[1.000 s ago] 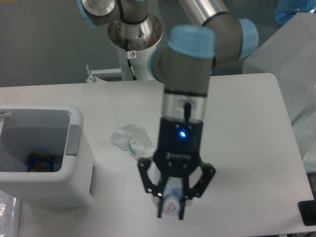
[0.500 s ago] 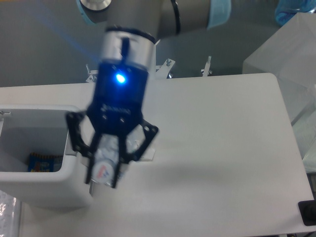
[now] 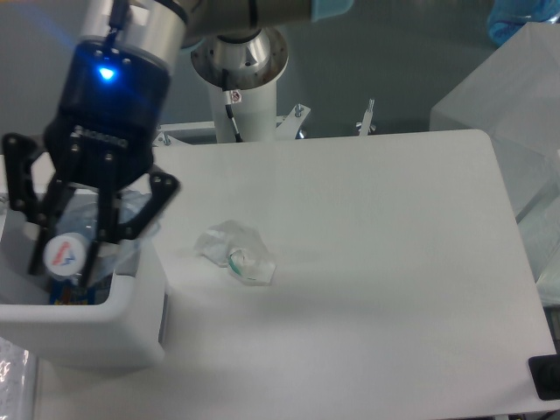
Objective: Place the trash in the trash can
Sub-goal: 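Lower the bottle into the bin and open the gripper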
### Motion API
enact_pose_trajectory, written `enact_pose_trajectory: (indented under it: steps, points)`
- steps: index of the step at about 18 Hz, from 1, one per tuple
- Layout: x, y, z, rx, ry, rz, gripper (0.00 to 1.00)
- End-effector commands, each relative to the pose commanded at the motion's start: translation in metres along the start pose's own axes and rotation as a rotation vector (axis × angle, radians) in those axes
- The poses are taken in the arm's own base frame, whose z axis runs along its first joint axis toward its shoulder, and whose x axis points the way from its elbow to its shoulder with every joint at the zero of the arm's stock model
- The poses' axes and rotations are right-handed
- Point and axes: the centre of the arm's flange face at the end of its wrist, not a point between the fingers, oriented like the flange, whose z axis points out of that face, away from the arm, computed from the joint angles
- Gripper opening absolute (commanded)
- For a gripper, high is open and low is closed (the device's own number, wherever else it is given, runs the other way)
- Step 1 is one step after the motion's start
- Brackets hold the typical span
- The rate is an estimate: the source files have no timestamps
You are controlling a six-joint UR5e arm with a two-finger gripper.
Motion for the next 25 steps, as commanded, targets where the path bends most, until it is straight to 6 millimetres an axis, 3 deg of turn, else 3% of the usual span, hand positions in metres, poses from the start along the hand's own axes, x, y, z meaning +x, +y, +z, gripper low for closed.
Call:
enact_pose_trajectory:
  steps: [3, 14, 18, 25]
  points:
    - [0.017, 0.010, 0.010, -0.023, 0.027, 0.010, 0.25]
    - [0.025, 0.046, 0.056, -0.105, 0.060, -0.001, 0.25]
    - [0.047, 0.076, 0.071, -0.164, 0.087, 0.002, 0.25]
    - [0.049, 0.085, 0.075, -0.180, 0.092, 0.004, 0.28]
